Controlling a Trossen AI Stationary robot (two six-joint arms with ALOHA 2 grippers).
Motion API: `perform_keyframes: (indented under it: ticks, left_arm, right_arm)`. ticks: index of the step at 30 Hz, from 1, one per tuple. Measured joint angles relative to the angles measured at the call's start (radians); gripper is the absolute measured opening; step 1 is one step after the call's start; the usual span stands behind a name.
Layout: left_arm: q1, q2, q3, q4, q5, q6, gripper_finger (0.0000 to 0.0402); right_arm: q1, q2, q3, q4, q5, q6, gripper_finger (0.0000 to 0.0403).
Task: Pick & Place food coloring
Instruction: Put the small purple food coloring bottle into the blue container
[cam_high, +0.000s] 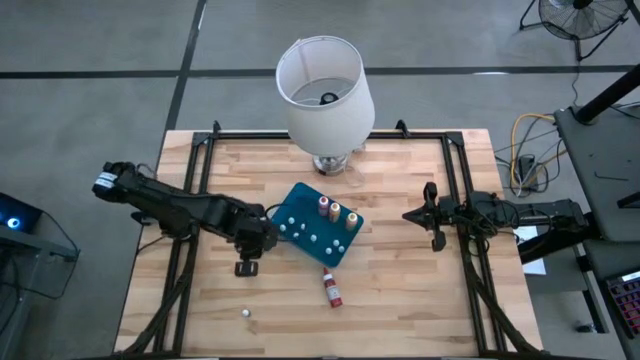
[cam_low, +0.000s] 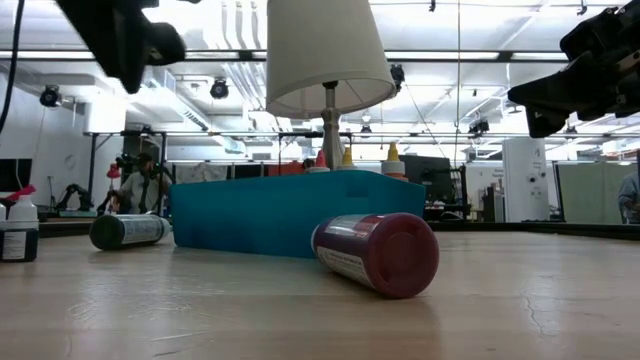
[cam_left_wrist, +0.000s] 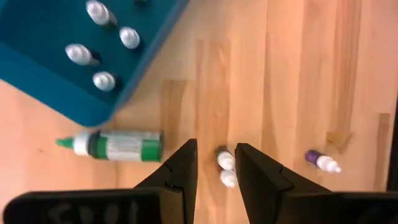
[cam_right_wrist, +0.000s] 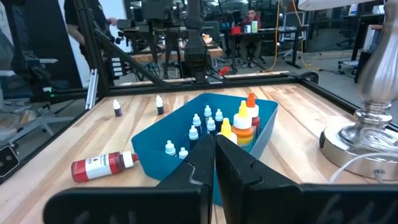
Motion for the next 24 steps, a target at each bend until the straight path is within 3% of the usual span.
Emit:
perform_keyframes:
  ticks: [11,24]
  left_arm:
    - [-0.121,-0.065,-0.102,0.002,0.032,-0.221,0.0081]
    - [-0.204,-0.117,-0.192,0.041,0.032,-0.327,0.008]
  right_arm:
    - [0.0,0.0,0.0,0.0,0.0,0.0,0.0008]
    - [0.0,0.0,0.0,0.0,0.0,0.0,0.0008]
